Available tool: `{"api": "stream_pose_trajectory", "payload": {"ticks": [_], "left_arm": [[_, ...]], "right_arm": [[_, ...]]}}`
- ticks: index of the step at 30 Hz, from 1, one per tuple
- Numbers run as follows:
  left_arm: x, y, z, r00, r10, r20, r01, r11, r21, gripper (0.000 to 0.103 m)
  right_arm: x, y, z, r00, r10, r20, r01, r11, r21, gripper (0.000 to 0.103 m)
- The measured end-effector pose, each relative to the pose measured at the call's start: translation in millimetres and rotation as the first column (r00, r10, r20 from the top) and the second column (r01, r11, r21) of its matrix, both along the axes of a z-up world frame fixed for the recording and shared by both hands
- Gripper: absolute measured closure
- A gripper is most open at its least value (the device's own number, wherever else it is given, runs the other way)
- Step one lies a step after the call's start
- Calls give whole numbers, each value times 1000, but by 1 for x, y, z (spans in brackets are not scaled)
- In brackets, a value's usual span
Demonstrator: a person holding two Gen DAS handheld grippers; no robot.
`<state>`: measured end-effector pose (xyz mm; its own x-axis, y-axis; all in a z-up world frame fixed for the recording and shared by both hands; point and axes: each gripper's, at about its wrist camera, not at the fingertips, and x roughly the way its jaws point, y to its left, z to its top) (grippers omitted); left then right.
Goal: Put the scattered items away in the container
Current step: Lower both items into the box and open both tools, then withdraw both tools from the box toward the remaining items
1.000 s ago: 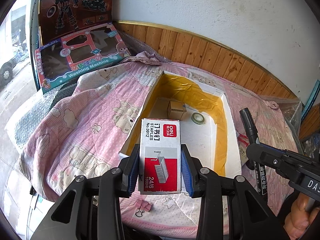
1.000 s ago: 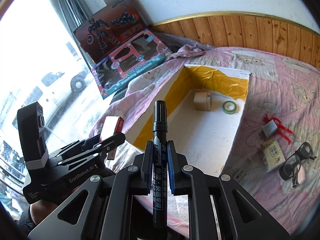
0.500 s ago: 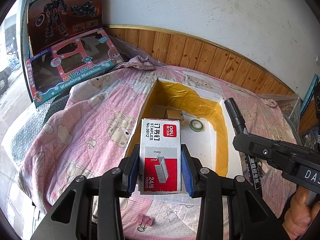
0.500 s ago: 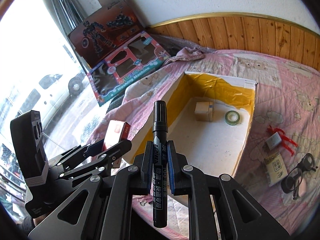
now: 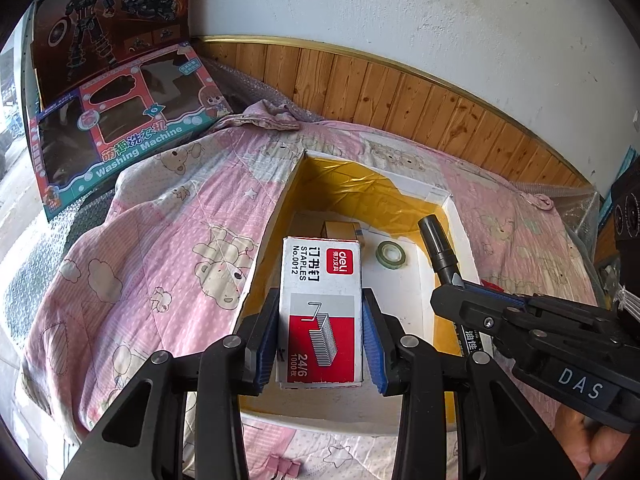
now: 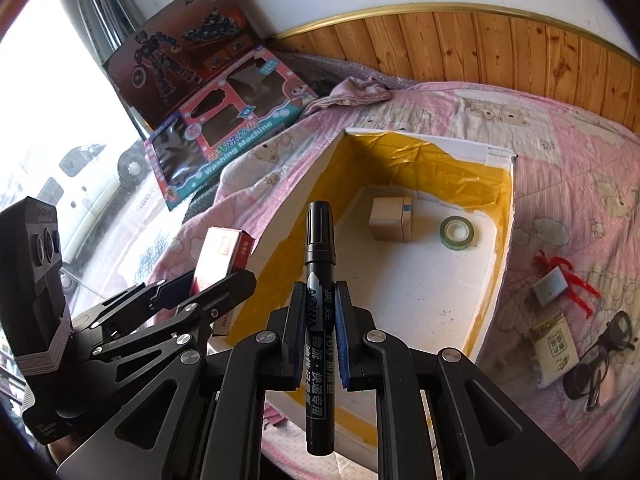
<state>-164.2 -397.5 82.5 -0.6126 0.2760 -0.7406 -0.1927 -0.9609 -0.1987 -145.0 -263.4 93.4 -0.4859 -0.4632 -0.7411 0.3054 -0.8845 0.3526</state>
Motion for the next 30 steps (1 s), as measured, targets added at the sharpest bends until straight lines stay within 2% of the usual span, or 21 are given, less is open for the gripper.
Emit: {"api": "stream_pose_trajectory", "payload": {"ticks": [10,22,24,25,26,27,29,30], "left_arm": [[-20,12,-26,997,-41,72,42,999,-14,64],[-40,19,-61,987,-34,154,46,996,-77,64],[-41,19,-65,988,-23,152,39,994,-106,63],[-41,21,-66,988,-22,150,42,991,-129,57],[-40,21,-67,988,-24,152,45,990,-137,48],[-40,20,-65,988,-20,151,41,989,-139,46],[-37,17,-60,990,-8,144,27,991,-132,39],[-35,16,-58,990,-4,142,23,992,-127,39]], "right_arm": [[-14,-5,-36,999,3,46,-6,998,65,89],[-18,-2,-54,996,15,84,-22,996,83,89],[-17,-2,-56,996,24,86,-30,997,78,85],[-17,-2,-57,996,28,84,-35,997,75,85],[-17,-1,-57,996,31,81,-37,997,72,79],[-16,0,-56,997,29,76,-34,997,69,71],[-12,5,-51,998,27,61,-30,998,54,69],[-9,8,-46,998,29,53,-31,999,41,69]]}}
